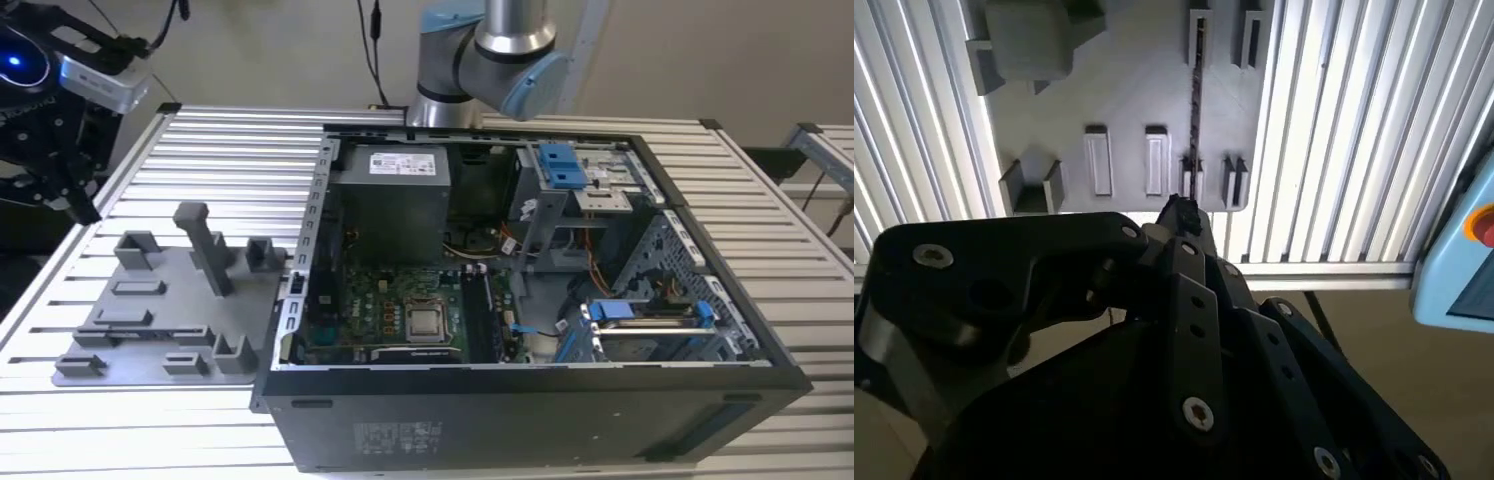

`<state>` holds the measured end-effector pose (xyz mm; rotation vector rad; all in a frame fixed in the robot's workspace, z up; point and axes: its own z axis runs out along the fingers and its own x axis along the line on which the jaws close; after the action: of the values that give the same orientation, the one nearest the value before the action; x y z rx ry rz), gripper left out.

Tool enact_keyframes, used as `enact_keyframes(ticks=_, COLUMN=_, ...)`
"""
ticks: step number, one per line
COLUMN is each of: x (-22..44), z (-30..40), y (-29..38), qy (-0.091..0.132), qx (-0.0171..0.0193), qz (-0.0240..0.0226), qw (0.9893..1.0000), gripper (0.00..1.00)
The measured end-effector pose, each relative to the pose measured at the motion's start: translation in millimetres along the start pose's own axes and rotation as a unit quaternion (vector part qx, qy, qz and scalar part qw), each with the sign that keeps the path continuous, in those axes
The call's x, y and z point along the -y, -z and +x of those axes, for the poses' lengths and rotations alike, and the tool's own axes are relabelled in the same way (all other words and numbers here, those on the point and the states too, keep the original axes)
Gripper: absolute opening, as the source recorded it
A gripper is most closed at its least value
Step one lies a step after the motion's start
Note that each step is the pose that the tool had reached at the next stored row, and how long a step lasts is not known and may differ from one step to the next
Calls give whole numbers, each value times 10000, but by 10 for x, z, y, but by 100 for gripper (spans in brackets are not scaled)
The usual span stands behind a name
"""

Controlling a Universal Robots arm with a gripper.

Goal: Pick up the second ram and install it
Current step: 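Pick up the second ram and move it above second insertion slot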

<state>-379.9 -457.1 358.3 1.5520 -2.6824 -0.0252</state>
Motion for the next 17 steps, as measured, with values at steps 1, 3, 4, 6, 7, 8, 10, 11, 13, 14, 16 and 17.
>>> enact_keyframes(ticks=1, x=0, z=0, y=0, qy=70, qx=-3, qz=2, qw=10000, gripper=11)
enact_keyframes(ticks=3, x=-1, z=-1, y=0, qy=218, qx=-8, qz=7, qw=9998, gripper=11)
enact_keyframes(ticks=4, x=-1, z=-1, y=0, qy=307, qx=-12, qz=10, qw=9995, gripper=11)
enact_keyframes(ticks=6, x=-1, z=-1, y=0, qy=490, qx=-18, qz=15, qw=9988, gripper=11)
enact_keyframes(ticks=7, x=-1, z=-1, y=0, qy=584, qx=-21, qz=18, qw=9983, gripper=11)
enact_keyframes(ticks=8, x=-1, z=-1, y=0, qy=678, qx=-25, qz=20, qw=9977, gripper=11)
enact_keyframes(ticks=10, x=-1, z=-1, y=0, qy=854, qx=-31, qz=26, qw=9963, gripper=11)
enact_keyframes(ticks=11, x=-1, z=-1, y=0, qy=943, qx=-34, qz=28, qw=9955, gripper=11)
enact_keyframes(ticks=13, x=-1, z=-1, y=0, qy=1103, qx=-42, qz=33, qw=9939, gripper=11)
enact_keyframes(ticks=14, x=-1, z=-1, y=0, qy=1172, qx=-45, qz=36, qw=9931, gripper=11)
enact_keyframes(ticks=16, x=-2, z=-1, y=0, qy=1315, qx=-51, qz=40, qw=9913, gripper=11)
enact_keyframes(ticks=17, x=-2, z=-1, y=0, qy=1371, qx=-53, qz=42, qw=9905, gripper=11)
